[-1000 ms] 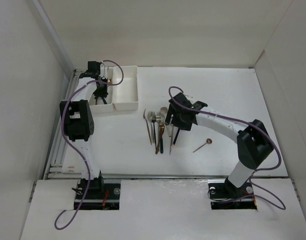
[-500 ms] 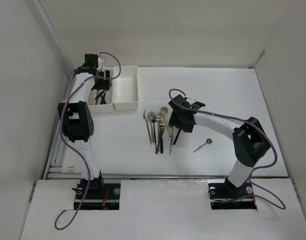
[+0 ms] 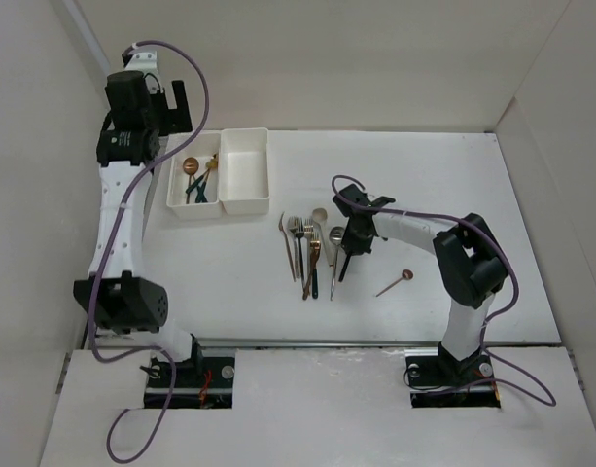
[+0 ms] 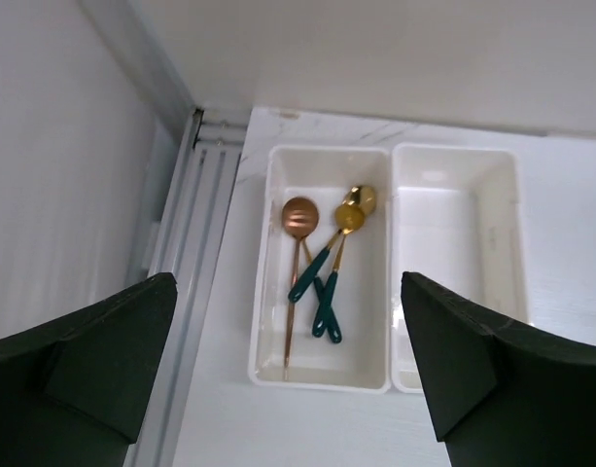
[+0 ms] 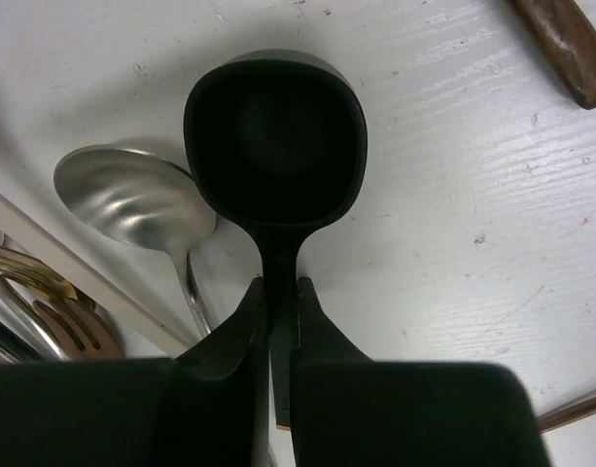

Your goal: Sort the eating utensils into containers

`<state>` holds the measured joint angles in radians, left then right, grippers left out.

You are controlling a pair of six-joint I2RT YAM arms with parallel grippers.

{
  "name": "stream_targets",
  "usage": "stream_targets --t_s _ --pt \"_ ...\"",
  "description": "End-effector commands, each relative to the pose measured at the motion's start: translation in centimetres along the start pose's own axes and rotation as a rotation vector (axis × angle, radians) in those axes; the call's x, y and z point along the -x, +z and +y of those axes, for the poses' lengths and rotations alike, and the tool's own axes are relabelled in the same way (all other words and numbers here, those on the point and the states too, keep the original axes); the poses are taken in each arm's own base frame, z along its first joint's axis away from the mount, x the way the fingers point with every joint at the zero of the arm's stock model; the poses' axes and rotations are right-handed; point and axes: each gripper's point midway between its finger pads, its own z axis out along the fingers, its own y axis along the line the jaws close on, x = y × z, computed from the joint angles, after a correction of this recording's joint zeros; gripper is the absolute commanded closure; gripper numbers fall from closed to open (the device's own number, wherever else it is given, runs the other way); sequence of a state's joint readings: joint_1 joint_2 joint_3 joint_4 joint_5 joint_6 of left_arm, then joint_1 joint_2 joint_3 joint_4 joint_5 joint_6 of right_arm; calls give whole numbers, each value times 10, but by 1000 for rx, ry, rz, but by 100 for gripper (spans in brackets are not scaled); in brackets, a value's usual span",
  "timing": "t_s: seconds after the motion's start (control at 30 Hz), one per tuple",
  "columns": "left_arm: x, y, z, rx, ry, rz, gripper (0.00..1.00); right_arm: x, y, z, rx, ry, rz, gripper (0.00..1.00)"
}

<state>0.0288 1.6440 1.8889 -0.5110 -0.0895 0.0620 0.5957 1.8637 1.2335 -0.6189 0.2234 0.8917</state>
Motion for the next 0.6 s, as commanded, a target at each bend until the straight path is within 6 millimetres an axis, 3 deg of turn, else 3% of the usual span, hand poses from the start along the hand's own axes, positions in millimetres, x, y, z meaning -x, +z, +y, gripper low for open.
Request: stream_targets --t_s 0.0,0.1,0.17,0.2,0.27,0.3,0.37,0.4,0.43,0.57 --pt "5 -29 -25 -173 9 -77 0 -4 10 -7 -48 -2 3 100" --pt "-8 -52 -66 -450 113 -56 0 16 -14 -9 -100 -2 -121 100" --pt "-37 -61 -93 -587 181 29 1 28 -46 -9 -123 6 -208 100" --pt "-48 -72 -120 -699 214 54 3 42 -62 -8 -144 7 -292 100" --pt "-71 -87 -147 -839 262 111 5 63 -112 19 -50 14 -396 100" --pt "-92 -110 -173 -1002 311 164 5 72 -129 34 12 5 -432 100" --pt "-103 -139 -194 -1155 369 184 3 87 -171 93 291 -32 -456 100" --pt "-118 -156 -209 -1236 391 233 3 88 -186 110 383 -49 -450 100" --pt "-120 -166 -217 -1294 404 224 3 87 -208 141 545 -60 -425 100" --pt "-127 -182 -232 -1359 420 227 2 79 -243 178 761 -59 -378 100"
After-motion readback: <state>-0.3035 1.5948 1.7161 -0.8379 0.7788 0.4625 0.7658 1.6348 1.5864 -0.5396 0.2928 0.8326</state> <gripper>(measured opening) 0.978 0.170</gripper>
